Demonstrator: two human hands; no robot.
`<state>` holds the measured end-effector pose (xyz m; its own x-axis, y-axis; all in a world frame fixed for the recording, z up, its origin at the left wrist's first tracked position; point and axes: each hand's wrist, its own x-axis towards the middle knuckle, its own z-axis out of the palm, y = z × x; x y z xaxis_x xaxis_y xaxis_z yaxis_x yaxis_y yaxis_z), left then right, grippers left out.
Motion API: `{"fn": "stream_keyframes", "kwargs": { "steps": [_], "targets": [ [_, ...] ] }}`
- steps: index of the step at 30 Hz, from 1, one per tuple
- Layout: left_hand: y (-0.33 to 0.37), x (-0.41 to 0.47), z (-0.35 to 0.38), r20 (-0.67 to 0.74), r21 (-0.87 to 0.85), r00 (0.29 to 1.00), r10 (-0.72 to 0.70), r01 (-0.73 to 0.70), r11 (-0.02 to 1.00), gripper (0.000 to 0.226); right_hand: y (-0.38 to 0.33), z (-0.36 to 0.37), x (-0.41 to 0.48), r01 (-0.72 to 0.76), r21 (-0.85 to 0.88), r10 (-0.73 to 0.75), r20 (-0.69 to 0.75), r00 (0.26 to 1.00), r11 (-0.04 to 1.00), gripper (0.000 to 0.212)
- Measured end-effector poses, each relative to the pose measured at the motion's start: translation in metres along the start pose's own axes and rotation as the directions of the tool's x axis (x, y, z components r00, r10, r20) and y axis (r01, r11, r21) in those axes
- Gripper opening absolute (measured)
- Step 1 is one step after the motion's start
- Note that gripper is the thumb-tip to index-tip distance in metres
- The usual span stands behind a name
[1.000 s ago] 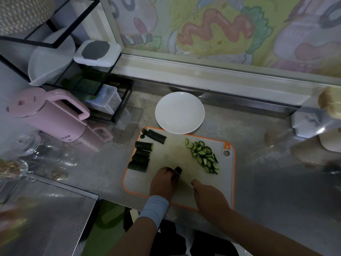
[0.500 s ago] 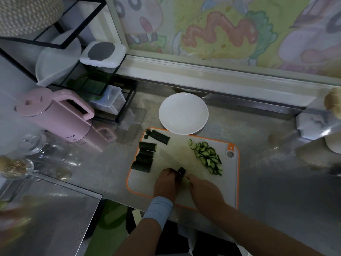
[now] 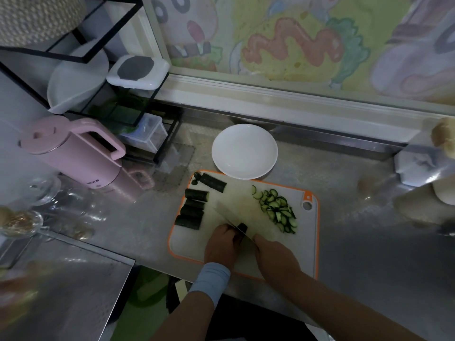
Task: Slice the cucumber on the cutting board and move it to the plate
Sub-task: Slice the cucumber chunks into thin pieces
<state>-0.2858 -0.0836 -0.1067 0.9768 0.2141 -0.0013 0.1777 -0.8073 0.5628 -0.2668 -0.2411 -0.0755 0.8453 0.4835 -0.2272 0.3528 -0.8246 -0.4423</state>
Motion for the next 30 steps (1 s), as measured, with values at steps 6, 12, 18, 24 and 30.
{"fn": "stream_keyframes", "kwargs": {
  "steps": [6,12,18,24,30],
  "targets": [
    [0.011,-0.003,-0.008,-0.039,0.008,0.998,-0.043,0.043,0.999,0.020,-0.004,0.001,0.014,0.098,-0.083,-0.101,-0.034,0.994,0.992,0.044],
    [0.011,-0.001,-0.010,0.017,0.068,0.997,-0.082,0.081,0.994,0.017,0.005,-0.006,-0.007,0.110,-0.026,-0.111,-0.047,0.993,0.994,0.032],
    [0.010,-0.002,-0.011,0.023,0.085,0.997,-0.073,0.071,0.994,0.016,0.013,-0.019,-0.017,0.082,-0.054,-0.080,0.034,0.996,0.995,0.031],
    [0.012,-0.004,-0.013,0.018,0.072,0.997,-0.068,0.067,0.995,0.011,0.012,-0.005,-0.003,0.085,0.000,-0.085,0.065,0.994,0.996,0.031],
    [0.012,-0.006,-0.013,-0.008,0.053,0.999,-0.032,0.033,0.998,0.005,-0.009,-0.002,0.019,0.156,-0.116,-0.164,-0.060,0.985,0.981,0.032]
  ]
}}
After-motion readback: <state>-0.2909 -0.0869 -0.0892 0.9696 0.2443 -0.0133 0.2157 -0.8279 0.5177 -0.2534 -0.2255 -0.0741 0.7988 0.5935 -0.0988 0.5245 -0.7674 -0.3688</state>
